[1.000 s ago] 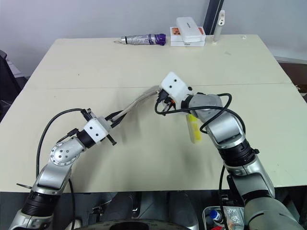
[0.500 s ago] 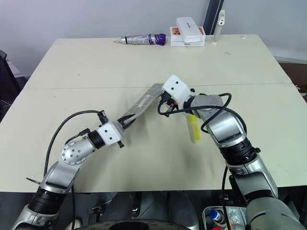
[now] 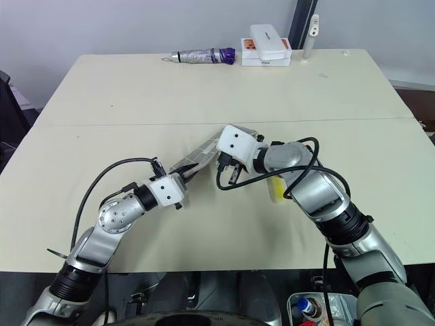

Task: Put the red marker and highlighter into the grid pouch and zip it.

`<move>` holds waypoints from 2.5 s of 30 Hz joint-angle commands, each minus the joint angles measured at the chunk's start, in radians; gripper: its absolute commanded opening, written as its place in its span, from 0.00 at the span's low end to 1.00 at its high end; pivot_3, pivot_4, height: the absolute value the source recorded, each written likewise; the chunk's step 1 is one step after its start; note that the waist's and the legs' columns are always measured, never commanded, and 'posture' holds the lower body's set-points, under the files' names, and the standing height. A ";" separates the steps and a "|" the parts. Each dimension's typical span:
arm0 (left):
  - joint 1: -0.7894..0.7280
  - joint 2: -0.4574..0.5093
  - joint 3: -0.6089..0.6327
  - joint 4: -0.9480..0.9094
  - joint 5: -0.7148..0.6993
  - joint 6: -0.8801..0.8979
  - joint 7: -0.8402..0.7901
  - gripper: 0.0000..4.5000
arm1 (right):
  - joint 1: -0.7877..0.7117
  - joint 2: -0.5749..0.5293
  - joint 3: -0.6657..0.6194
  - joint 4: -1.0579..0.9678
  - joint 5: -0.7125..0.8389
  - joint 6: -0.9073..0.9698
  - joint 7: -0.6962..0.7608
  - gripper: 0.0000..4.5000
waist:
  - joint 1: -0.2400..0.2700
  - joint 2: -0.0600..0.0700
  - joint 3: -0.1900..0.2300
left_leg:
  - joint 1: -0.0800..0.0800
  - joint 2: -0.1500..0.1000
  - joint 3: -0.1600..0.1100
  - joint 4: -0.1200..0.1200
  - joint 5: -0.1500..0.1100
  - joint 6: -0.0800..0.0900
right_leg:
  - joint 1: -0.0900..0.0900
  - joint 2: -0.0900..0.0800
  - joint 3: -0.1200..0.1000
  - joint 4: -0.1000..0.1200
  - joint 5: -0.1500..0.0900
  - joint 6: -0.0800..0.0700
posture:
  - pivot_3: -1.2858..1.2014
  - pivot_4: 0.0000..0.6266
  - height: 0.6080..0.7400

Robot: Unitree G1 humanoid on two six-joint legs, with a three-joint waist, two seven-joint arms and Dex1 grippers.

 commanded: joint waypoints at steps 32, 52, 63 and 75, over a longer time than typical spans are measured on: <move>-0.043 -0.049 0.010 -0.032 -0.126 0.015 -0.046 0.00 | -0.006 -0.057 -0.003 0.025 -0.069 -0.044 -0.004 0.00 | 0.001 0.000 0.000 | 0.000 0.000 0.000 0.000 0.000 0.000 | 0.000 0.000 0.000 0.000 0.000 0.000 | 0.52 0.24 1.00; -0.088 -0.066 -0.019 0.030 -0.029 0.027 0.023 0.00 | 0.007 -0.020 -0.015 -0.003 -0.045 -0.029 0.029 0.00 | 0.001 0.000 0.000 | 0.000 0.000 0.000 0.000 0.000 0.000 | 0.000 0.000 0.000 0.000 0.000 0.000 | 0.52 0.24 1.00; -0.105 -0.092 -0.052 0.062 -0.006 0.029 0.033 0.00 | 0.009 0.011 0.029 -0.082 -0.039 0.003 0.053 0.00 | 0.001 0.000 0.000 | 0.000 0.000 0.000 0.001 0.000 0.000 | 0.000 0.000 0.000 0.000 0.000 0.000 | 0.52 0.24 1.00; -0.128 -0.106 -0.059 0.087 0.001 0.028 0.042 0.00 | 0.012 0.023 0.076 -0.146 -0.024 0.008 0.085 0.00 | 0.001 0.000 0.000 | 0.000 0.000 0.000 0.001 0.000 0.000 | 0.000 0.000 0.000 0.000 0.000 0.000 | 0.52 0.24 1.00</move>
